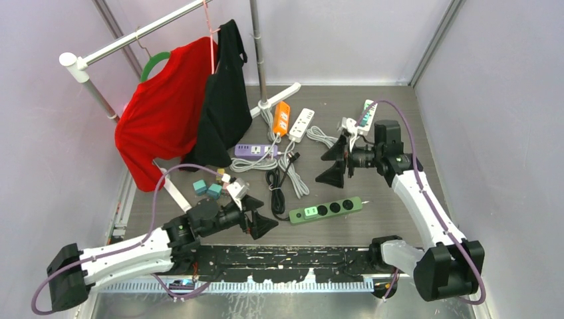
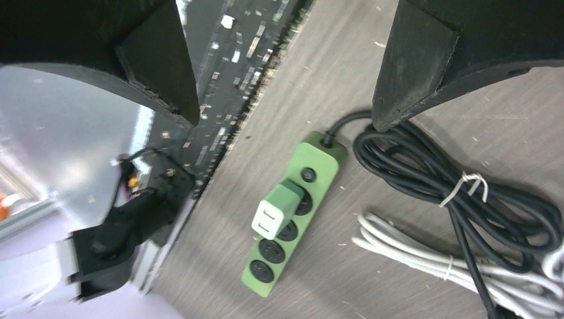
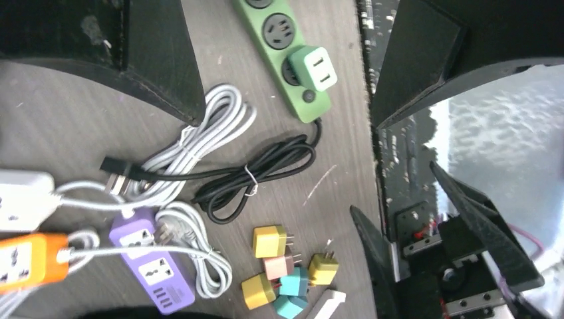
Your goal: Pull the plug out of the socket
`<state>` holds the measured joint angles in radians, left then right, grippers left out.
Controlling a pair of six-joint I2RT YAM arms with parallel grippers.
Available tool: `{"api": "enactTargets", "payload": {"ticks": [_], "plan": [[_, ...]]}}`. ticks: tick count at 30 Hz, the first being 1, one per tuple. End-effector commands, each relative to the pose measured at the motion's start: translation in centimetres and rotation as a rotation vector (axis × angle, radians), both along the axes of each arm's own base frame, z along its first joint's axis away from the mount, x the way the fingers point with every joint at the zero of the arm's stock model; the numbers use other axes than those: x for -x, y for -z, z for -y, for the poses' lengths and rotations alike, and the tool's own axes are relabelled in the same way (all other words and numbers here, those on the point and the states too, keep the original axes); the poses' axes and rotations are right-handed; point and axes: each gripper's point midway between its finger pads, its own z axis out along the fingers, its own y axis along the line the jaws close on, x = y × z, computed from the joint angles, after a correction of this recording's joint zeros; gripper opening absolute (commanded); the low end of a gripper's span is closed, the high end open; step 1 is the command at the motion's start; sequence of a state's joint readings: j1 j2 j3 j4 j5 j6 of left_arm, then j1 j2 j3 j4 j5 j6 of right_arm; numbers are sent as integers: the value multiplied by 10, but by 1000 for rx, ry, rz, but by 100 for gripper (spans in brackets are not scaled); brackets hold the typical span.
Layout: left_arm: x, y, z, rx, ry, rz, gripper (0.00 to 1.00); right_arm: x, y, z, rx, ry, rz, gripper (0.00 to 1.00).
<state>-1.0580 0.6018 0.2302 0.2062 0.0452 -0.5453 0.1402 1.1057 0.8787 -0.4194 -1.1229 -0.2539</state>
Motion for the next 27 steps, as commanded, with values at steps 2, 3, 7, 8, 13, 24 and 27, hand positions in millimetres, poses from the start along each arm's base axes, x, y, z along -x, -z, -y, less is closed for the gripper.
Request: {"api": "enactTargets", "payload": {"ticks": [2, 3, 7, 8, 13, 24, 27], "plan": [[-31, -13, 24, -81, 38, 362, 100, 20, 27, 13, 132, -231, 368, 100], [-34, -8, 29, -108, 58, 410, 100, 22, 38, 18, 178, -254, 392, 100], [-44, 8, 52, -160, 125, 564, 100, 32, 64, 23, 233, -330, 423, 100], [-45, 13, 58, -169, 146, 588, 100, 34, 68, 22, 238, -347, 417, 100], [-45, 43, 91, -203, 216, 630, 97, 48, 103, 14, 345, -484, 431, 100], [-48, 90, 118, -246, 210, 664, 89, 73, 139, -10, 411, -667, 425, 84], [-54, 97, 116, -256, 175, 666, 88, 76, 143, -13, 420, -691, 430, 79]]}}
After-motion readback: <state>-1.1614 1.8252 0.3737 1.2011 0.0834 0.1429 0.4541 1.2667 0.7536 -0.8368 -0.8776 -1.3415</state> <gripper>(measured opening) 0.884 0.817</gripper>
